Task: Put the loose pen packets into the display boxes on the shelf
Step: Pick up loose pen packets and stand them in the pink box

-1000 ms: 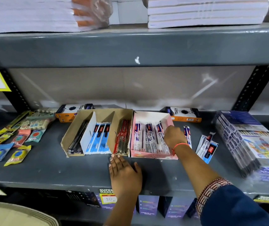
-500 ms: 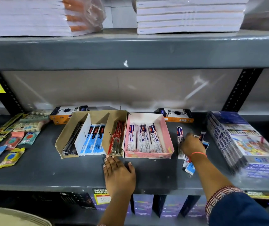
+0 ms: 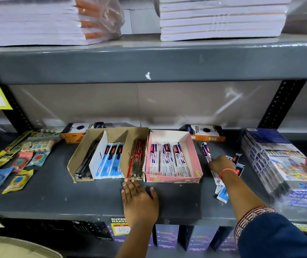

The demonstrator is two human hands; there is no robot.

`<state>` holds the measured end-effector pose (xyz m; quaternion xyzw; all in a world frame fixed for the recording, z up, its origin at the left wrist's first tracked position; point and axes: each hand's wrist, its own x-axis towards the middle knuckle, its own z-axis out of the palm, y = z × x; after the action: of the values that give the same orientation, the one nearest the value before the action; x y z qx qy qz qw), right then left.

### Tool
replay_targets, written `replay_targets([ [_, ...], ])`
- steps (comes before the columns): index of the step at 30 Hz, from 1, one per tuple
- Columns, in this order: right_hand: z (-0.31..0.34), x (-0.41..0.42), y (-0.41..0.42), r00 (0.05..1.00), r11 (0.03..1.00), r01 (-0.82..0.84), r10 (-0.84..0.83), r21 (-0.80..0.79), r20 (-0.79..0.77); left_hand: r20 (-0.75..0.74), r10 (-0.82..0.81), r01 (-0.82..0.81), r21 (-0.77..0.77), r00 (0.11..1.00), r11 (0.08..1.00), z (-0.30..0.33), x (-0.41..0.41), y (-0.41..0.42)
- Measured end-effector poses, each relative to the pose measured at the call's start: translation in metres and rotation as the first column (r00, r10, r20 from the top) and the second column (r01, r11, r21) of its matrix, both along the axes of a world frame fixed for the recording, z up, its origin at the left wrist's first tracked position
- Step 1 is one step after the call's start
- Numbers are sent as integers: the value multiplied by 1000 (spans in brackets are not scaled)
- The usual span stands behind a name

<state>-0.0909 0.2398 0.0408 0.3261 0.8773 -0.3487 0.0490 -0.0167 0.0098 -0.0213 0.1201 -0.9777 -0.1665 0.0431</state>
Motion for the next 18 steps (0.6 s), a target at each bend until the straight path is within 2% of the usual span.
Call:
replay_targets([
  [3, 4, 1, 2, 999, 996, 5, -10, -87, -51, 16, -2, 2, 5, 1000, 1000, 1, 0, 0],
  [6, 11, 0, 7, 981, 944, 24, -85, -330, -173, 22, -8, 7, 19, 1000, 1000, 2, 0, -1],
  [8, 22, 4, 8, 950, 853, -6, -158, -523, -268, 11, -14, 14, 17, 1000, 1000, 1, 0, -1],
  [10, 35, 9, 2, 917, 761, -71, -205, -645, -343, 5, -15, 15, 15, 1000, 1000, 1, 0, -1],
  [13, 51, 17, -15, 890, 656, -194, -195, -729, -412, 9, -15, 15, 12, 1000, 1000, 1, 1, -1],
  [18, 58, 30, -51, 888, 440, -350, -126, -827, -443, 7, -23, 23, -6, 1000, 1000, 2, 2, -1],
])
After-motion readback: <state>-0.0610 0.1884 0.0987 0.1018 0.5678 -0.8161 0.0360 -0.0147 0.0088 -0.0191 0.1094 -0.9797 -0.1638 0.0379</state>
